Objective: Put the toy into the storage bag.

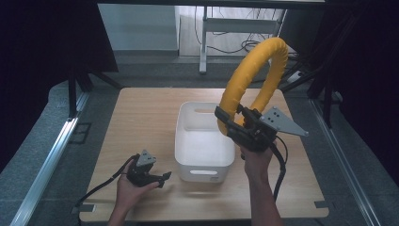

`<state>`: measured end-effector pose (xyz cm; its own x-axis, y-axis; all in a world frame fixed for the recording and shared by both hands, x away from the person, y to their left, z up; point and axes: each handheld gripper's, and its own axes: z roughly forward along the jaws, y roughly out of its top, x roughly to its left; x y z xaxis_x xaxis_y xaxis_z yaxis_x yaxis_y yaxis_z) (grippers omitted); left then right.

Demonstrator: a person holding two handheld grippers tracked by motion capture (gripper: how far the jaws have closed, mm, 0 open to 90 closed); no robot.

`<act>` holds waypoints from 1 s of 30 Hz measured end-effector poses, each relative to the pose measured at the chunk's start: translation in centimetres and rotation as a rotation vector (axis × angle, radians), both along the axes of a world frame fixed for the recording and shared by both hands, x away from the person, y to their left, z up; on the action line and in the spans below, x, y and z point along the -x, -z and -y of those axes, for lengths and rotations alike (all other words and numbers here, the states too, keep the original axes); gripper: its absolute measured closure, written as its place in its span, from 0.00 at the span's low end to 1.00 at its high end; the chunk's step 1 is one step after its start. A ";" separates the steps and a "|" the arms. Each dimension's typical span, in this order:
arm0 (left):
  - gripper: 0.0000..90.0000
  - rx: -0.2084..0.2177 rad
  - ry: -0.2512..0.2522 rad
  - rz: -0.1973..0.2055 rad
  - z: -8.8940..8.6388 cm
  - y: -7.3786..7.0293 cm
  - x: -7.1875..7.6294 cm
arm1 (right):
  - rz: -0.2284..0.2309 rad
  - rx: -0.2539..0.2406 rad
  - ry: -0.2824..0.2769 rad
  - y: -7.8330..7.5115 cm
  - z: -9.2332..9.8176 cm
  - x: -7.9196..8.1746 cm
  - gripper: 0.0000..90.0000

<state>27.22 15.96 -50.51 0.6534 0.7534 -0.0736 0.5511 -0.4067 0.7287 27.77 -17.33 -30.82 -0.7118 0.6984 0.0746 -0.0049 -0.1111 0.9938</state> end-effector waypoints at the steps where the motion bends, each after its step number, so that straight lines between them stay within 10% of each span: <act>1: 0.18 0.000 0.000 -0.001 0.0 0.0 0.0 | 0.000 -0.007 -0.007 0.0 -0.3 0.0 0.56; 30: 0.18 -0.006 0.009 -0.003 0.0 0.1 0.0 | -0.019 -0.001 -0.111 1.7 -6.0 0.6 0.56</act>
